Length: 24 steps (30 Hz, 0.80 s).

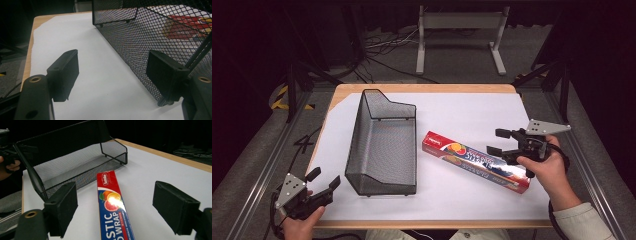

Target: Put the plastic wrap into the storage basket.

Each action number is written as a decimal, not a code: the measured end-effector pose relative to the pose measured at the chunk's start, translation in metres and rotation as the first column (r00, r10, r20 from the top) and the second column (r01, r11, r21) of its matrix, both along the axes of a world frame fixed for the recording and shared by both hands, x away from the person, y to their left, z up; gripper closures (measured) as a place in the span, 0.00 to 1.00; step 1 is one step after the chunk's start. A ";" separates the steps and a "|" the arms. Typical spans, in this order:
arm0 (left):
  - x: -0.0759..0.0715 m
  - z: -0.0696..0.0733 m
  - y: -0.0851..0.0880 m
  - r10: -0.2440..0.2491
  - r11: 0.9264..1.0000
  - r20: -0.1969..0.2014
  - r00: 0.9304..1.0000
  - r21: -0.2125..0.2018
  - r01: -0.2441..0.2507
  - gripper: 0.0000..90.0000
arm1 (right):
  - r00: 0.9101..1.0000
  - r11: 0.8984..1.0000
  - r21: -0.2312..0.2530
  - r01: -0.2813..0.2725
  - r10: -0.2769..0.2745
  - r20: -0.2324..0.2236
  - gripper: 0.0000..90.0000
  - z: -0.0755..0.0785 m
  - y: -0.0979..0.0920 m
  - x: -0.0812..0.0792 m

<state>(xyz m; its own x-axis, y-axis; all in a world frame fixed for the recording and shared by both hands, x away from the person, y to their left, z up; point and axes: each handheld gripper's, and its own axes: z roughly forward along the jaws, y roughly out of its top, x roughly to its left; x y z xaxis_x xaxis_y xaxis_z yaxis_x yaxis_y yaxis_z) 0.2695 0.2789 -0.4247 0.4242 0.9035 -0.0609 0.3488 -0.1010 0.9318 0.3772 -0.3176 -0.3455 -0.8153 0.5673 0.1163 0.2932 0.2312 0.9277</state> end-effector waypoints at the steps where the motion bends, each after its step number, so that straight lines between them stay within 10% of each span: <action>1: 0.000 0.000 0.000 -0.001 1.000 0.000 1.000 0.000 0.001 0.30 | 1.000 1.000 0.002 -0.008 0.008 -0.005 0.21 0.000 0.003 0.001; 14: 0.001 0.000 -0.001 -0.003 1.000 0.001 1.000 0.005 0.003 0.30 | 0.999 0.993 -0.115 -0.037 0.037 0.000 0.10 -0.004 0.036 0.017; 24: 0.002 0.000 -0.001 -0.005 1.000 0.003 1.000 0.003 0.005 0.30 | 0.997 0.964 -0.262 -0.049 0.032 -0.072 0.17 -0.023 0.055 0.032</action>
